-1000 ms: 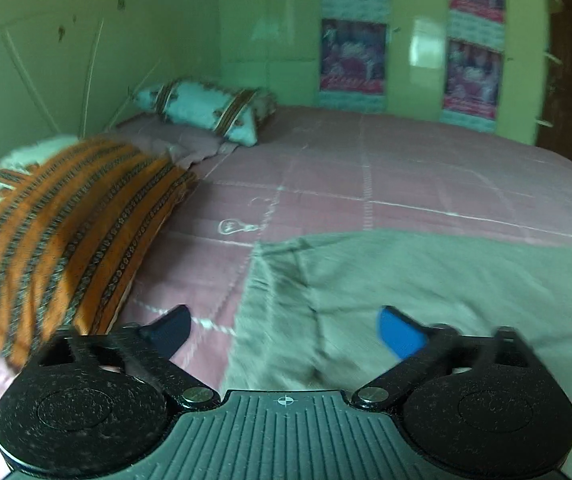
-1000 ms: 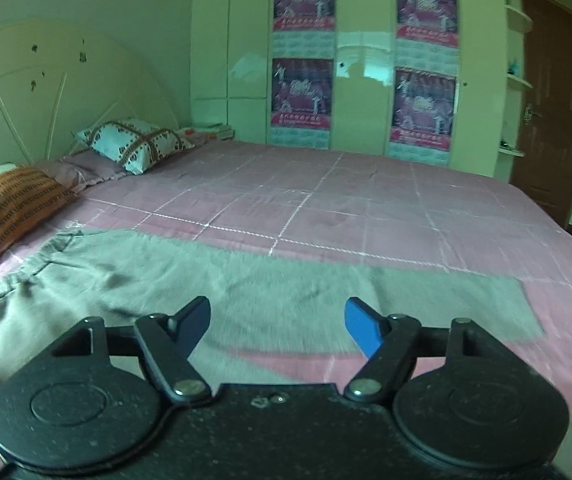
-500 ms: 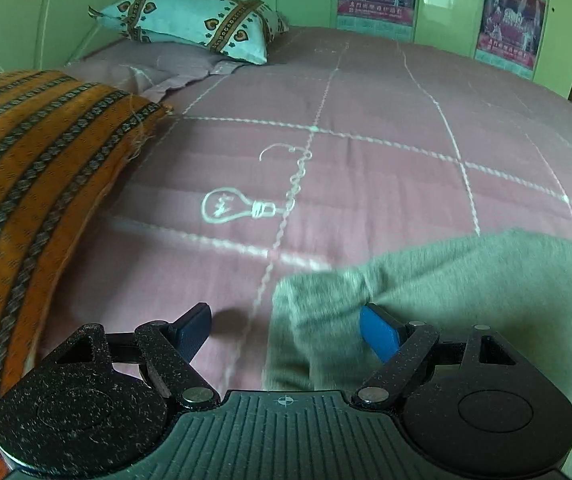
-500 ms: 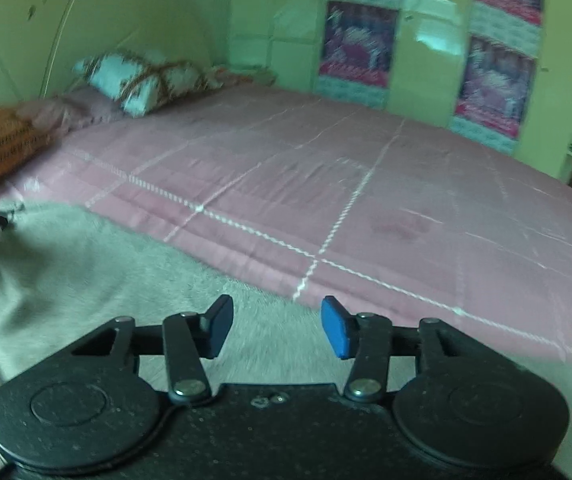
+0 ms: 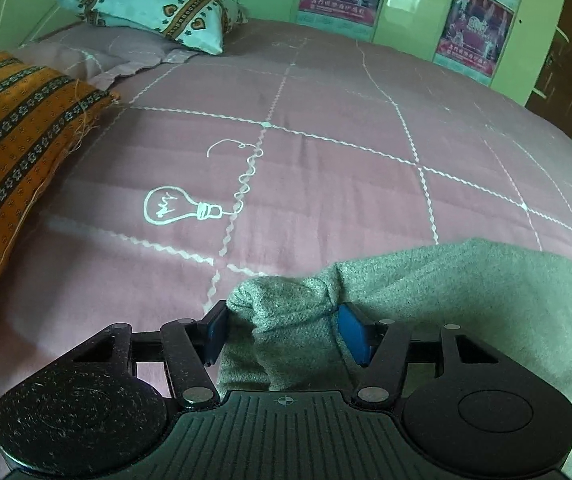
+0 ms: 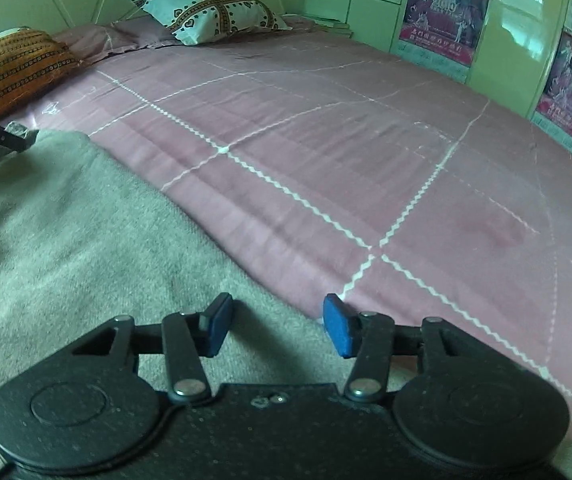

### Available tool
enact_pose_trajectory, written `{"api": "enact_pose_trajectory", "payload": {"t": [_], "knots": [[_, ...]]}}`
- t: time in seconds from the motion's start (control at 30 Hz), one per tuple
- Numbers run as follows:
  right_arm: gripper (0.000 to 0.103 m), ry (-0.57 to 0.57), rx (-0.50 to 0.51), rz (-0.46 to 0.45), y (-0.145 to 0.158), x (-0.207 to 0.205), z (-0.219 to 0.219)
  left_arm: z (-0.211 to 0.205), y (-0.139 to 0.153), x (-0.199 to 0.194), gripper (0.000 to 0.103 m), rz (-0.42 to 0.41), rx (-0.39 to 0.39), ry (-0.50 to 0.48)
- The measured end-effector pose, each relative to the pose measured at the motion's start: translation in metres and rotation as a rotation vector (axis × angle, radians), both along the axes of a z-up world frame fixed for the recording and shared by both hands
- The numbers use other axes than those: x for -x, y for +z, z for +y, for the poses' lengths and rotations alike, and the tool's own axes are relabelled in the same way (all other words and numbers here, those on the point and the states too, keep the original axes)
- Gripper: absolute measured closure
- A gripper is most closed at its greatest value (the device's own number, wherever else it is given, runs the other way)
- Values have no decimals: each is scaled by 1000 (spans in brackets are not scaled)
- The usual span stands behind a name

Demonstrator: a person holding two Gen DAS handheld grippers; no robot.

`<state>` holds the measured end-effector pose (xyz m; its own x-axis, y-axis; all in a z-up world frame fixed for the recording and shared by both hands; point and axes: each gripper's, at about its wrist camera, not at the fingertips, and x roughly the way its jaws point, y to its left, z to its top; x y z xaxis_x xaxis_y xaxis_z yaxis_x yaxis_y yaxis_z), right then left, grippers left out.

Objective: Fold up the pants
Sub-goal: 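Move the left tool to the waistband while the right tool reaches the leg hems, then close the left tool on the waistband while the right tool grips the hems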

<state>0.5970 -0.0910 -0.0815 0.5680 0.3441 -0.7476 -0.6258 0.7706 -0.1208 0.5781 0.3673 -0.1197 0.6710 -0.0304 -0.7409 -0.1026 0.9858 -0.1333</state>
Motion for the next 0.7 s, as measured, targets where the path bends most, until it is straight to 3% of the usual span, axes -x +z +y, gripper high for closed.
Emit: {"api": "enact_pose_trajectory", "payload": {"t": [0.03,0.1,0.17,0.33,0.47,0.7], "knots": [[69,9,-1,10,0,0,1,0,-1,-1,49,-1,6,-1],[92,33,10,15,1,2,6,3,-2,-1,62,-20,31,-14],[101,40,43,-3,2,4,12,2,1,1,67,-41,33,-18],[103,40,24,-61,27,21,10,0,22,23,74,-157,14,-57],[103,80,22,-123,60,57,7,1,48,58,75,-279,-33,-121],[103,210,101,-294,105,188,-5,12,75,162,75,-422,-14,-163]]}}
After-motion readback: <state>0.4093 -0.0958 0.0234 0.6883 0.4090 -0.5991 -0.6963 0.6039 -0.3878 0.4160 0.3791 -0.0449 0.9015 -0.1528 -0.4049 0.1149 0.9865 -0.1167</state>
